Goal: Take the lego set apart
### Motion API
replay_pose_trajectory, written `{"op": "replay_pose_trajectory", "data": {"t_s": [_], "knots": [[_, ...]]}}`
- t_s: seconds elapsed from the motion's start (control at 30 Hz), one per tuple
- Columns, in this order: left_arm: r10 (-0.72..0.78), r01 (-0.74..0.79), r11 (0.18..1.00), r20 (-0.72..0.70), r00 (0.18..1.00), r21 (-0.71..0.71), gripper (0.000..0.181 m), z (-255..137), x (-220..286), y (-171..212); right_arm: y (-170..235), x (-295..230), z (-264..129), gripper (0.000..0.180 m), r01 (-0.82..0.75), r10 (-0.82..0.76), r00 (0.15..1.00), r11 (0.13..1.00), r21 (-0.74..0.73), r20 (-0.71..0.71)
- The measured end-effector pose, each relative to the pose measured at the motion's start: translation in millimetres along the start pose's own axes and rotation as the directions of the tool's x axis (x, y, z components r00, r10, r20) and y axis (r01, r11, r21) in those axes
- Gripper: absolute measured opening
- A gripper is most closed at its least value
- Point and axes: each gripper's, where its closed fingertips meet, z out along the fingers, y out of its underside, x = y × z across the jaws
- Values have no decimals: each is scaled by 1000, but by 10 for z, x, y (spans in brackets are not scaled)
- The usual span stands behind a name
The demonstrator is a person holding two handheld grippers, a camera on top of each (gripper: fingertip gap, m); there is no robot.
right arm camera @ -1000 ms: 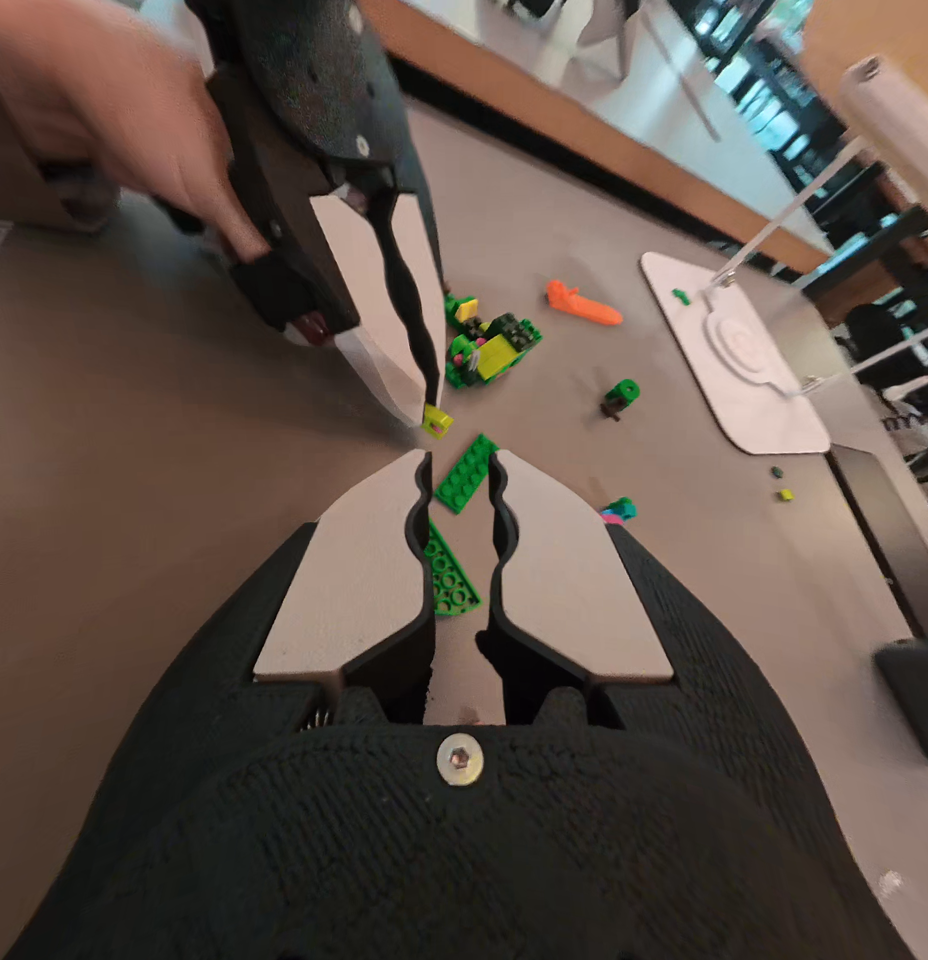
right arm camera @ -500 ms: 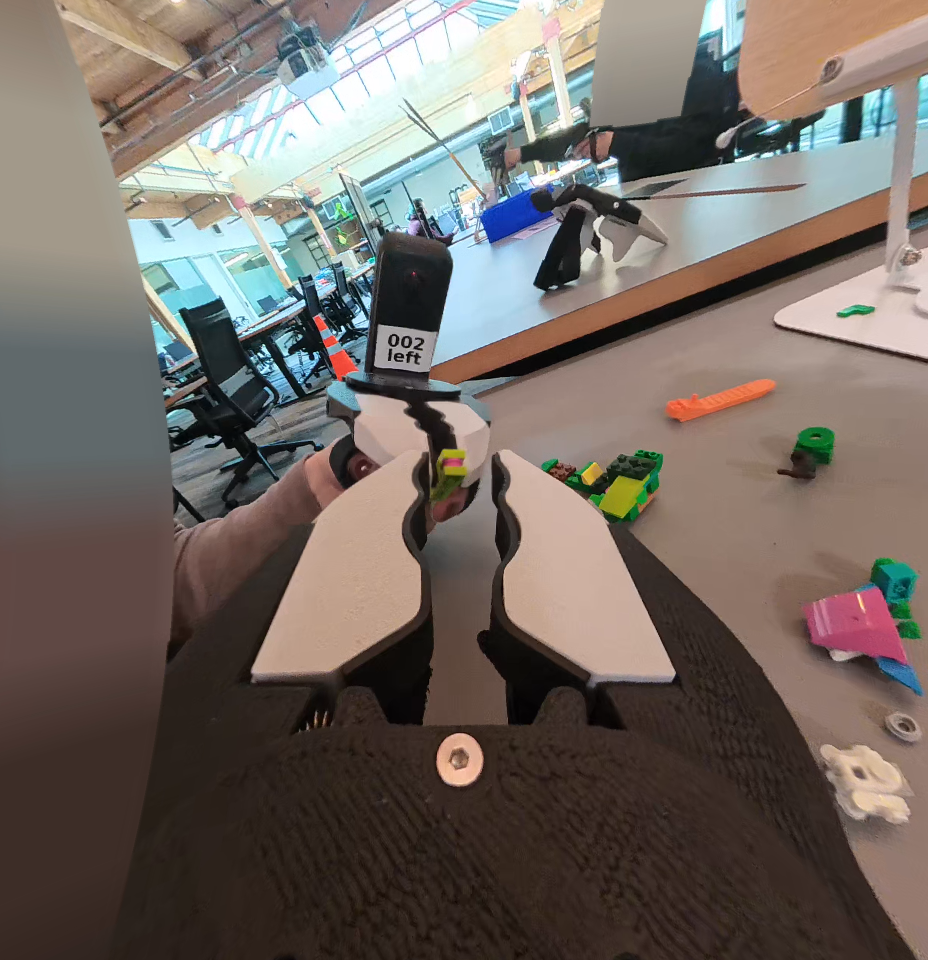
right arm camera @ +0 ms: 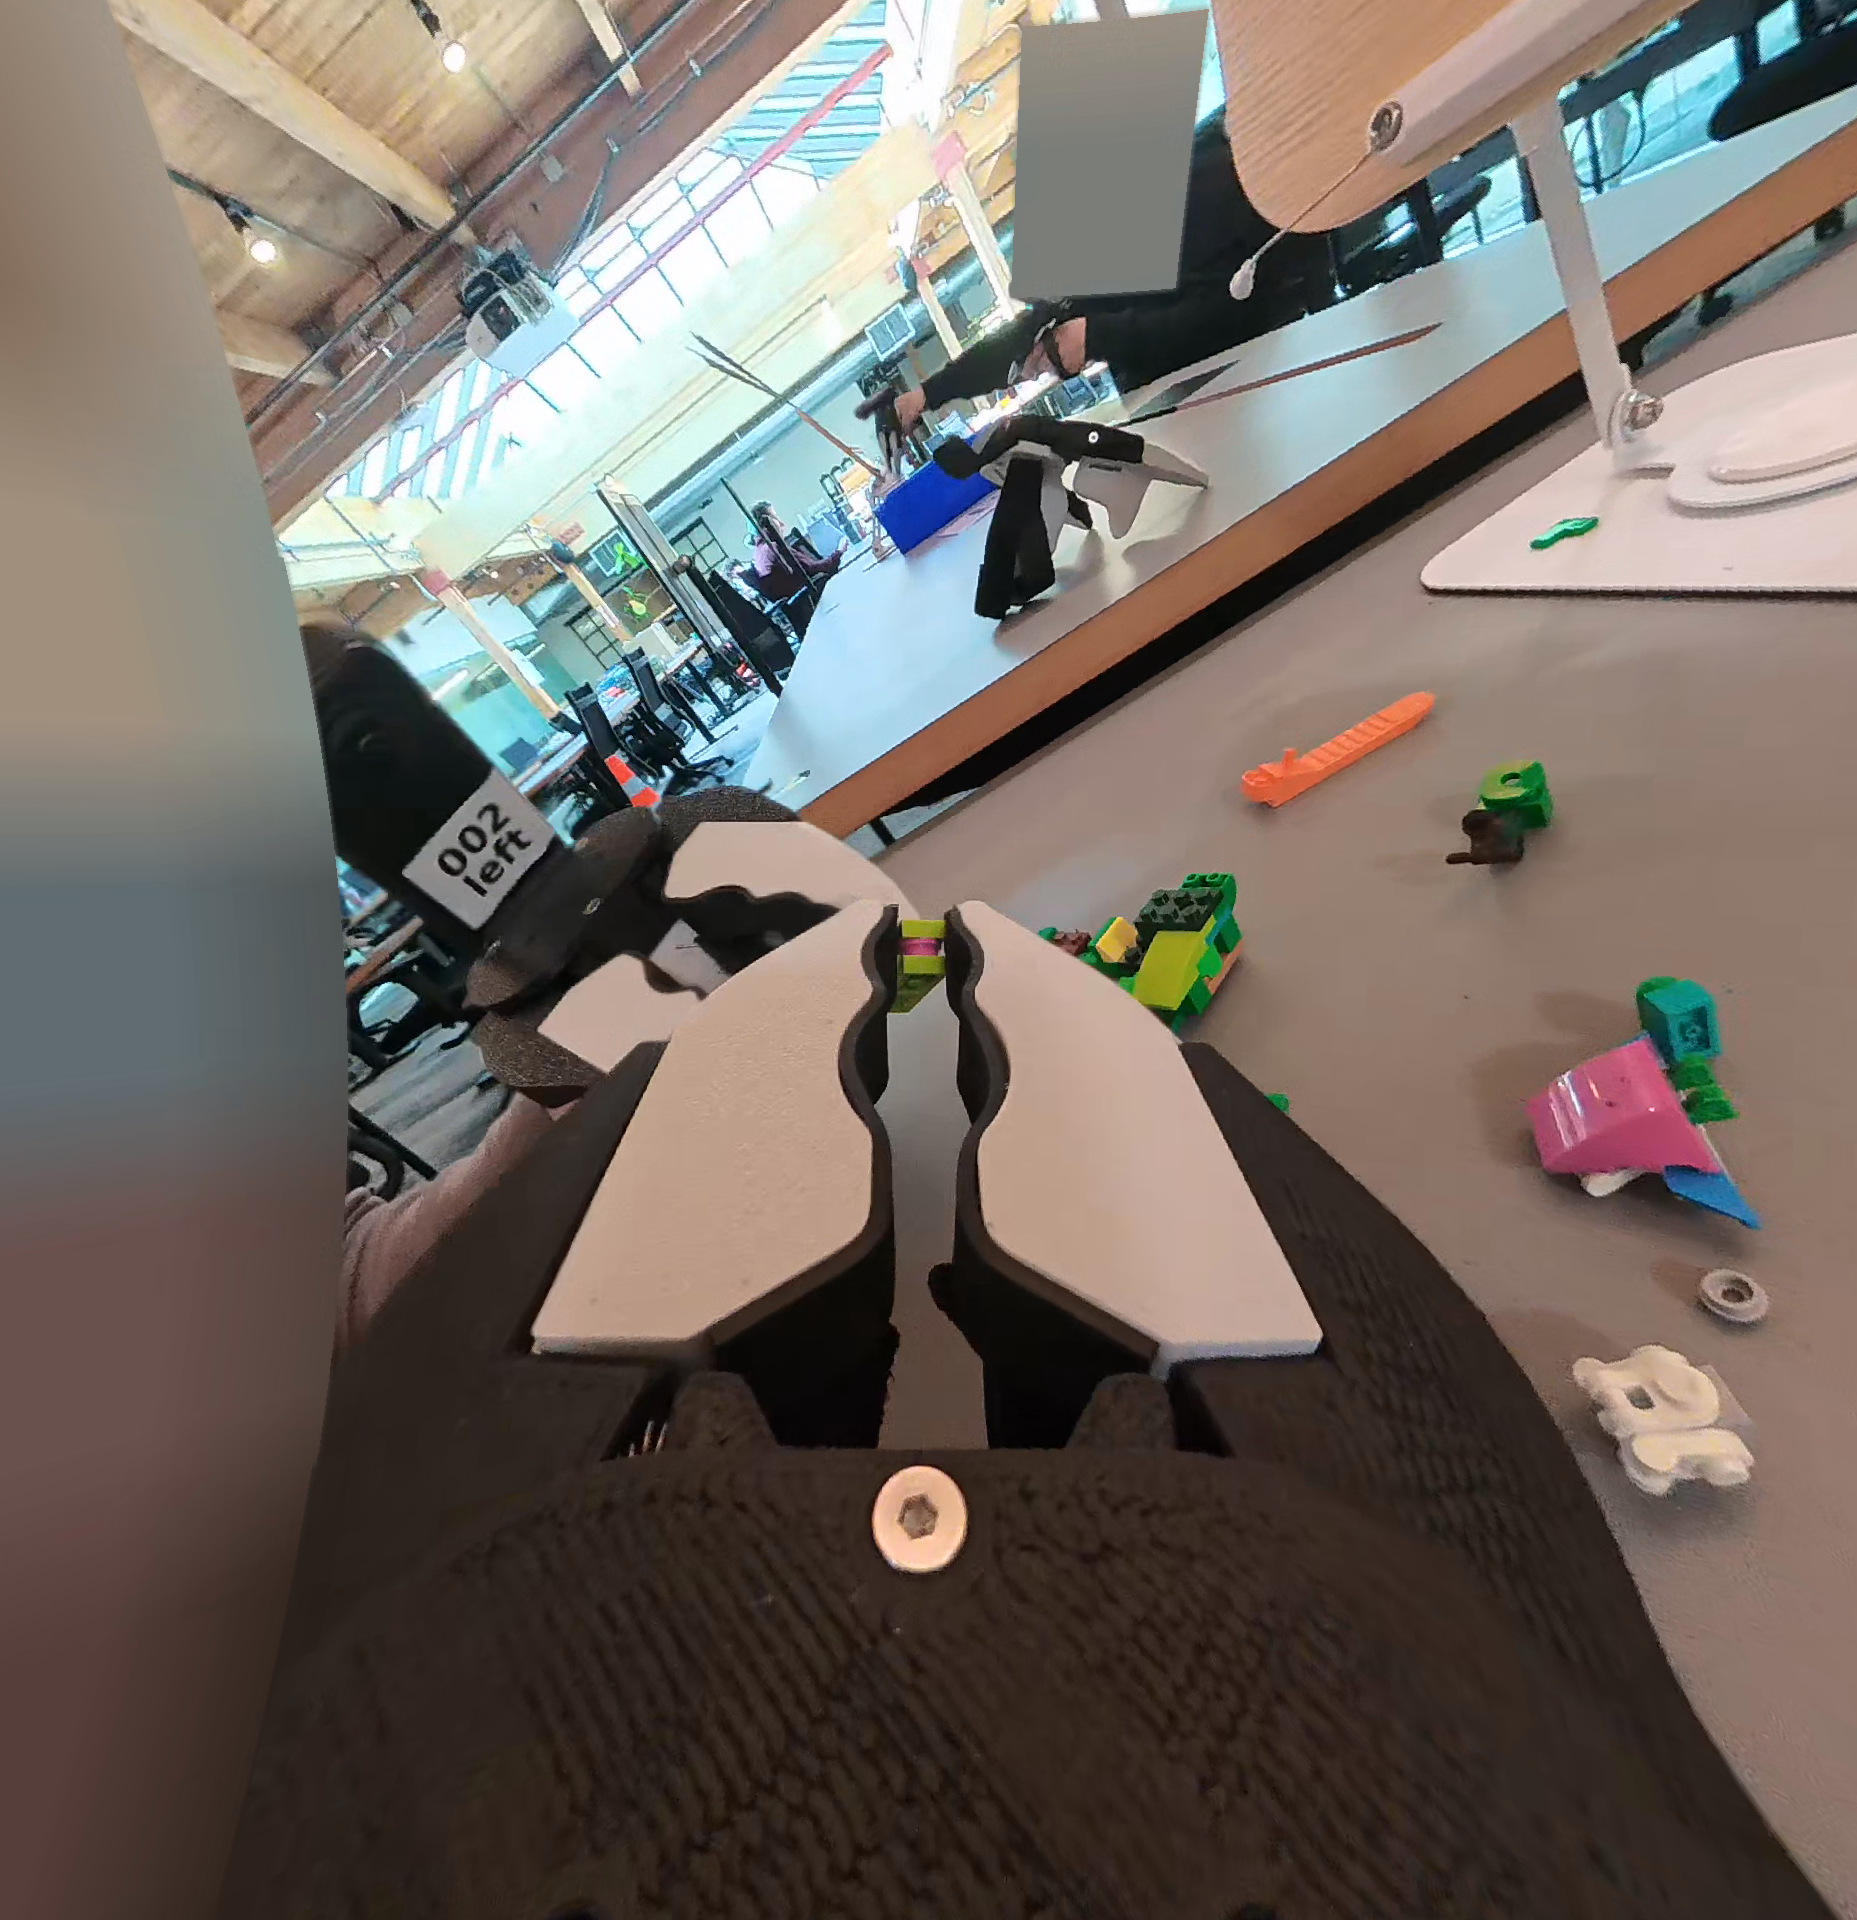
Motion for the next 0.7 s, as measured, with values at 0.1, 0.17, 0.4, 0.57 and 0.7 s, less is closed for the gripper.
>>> {"op": "replay_pose_trajectory", "data": {"t_s": [0.1, 0.17, 0.4, 0.57, 0.7], "knots": [[62, -60, 998, 57, 996, -22, 21, 16, -43, 29, -10, -10, 0, 7, -40, 40, 999, 999, 8, 16], [115, -111, 993, 87, 990, -49, 14, 23, -63, 58, -15, -15, -2, 6, -46, 46, 999, 999, 10, 19], [122, -120, 993, 156, 980, -21, 4, 4, -139, 10, -34, -39, -1, 10, -64, 64, 998, 998, 24, 20], [31, -32, 1000, 151, 988, 1, 4, 10, -162, 9, -8, -68, 21, 11, -79, 78, 996, 997, 19, 40], [12, -15, 1000, 143, 990, 17, 4, 10, -143, -21, -21, -74, 13, 7, -66, 65, 997, 997, 27, 36]]}}
